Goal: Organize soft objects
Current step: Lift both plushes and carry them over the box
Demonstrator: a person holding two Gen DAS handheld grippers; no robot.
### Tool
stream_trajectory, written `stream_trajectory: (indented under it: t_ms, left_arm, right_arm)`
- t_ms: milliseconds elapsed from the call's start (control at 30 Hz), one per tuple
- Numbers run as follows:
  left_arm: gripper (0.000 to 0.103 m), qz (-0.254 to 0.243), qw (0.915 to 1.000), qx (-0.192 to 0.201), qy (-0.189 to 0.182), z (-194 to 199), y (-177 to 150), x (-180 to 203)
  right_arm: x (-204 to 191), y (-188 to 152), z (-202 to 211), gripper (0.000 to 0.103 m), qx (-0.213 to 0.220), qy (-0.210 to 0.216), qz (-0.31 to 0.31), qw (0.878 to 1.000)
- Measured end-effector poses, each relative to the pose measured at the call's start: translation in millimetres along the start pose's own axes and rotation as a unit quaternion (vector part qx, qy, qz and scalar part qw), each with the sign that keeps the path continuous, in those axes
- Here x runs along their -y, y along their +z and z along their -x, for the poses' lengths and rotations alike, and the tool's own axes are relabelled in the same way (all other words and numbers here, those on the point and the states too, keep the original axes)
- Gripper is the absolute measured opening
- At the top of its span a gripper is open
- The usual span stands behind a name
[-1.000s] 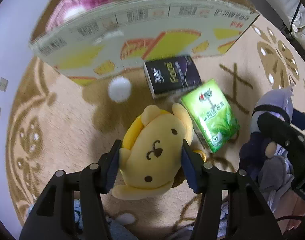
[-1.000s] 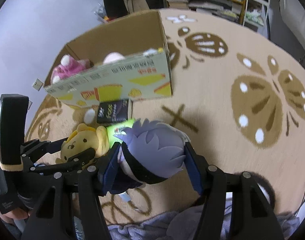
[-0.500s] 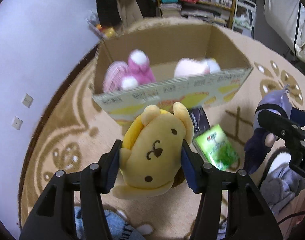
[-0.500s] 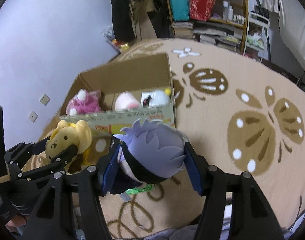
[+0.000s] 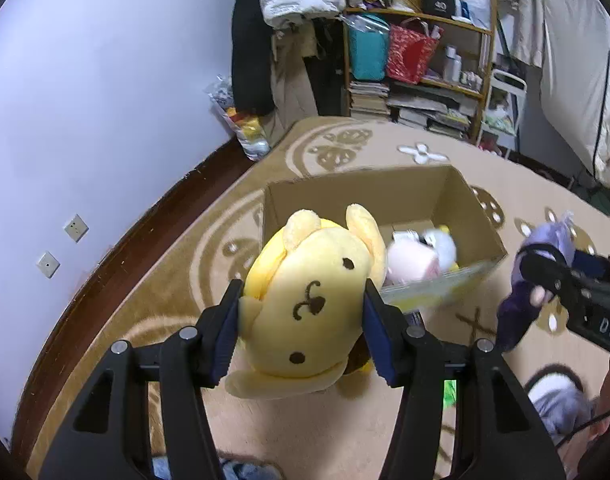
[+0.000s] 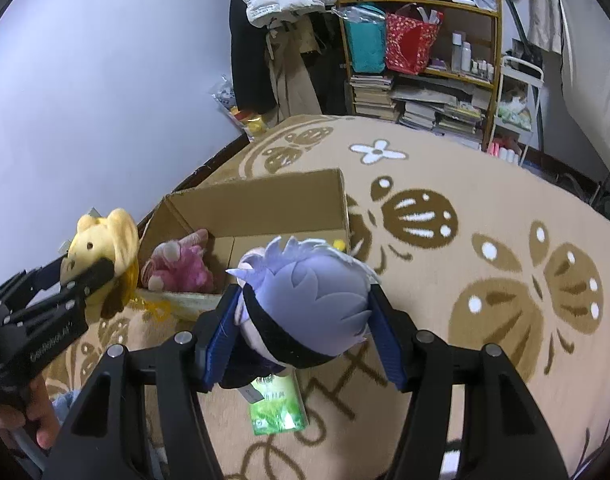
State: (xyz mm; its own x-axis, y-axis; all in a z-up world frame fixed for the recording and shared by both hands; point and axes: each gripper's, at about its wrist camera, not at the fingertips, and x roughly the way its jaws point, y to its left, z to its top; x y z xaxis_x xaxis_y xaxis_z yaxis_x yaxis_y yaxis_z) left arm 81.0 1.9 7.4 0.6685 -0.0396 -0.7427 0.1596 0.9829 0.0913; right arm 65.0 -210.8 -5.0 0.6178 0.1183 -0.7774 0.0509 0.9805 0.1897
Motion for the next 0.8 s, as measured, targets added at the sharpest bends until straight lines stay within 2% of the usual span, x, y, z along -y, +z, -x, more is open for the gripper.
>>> stream_trajectory:
  t_ms: [233,800]
  left_arm:
    - [0.055,0.012,0.9997,0.019,0.008,-13,26,-8]
    - [0.055,0.011,0.9992,0.034,0.016,-55,59,-4]
  right_arm:
    - [-6,20,-9,0.065,0.019,0.001,0.012,1.000]
    - [-21,64,-42,0.065,0.037,-0.008,0.069,0.997]
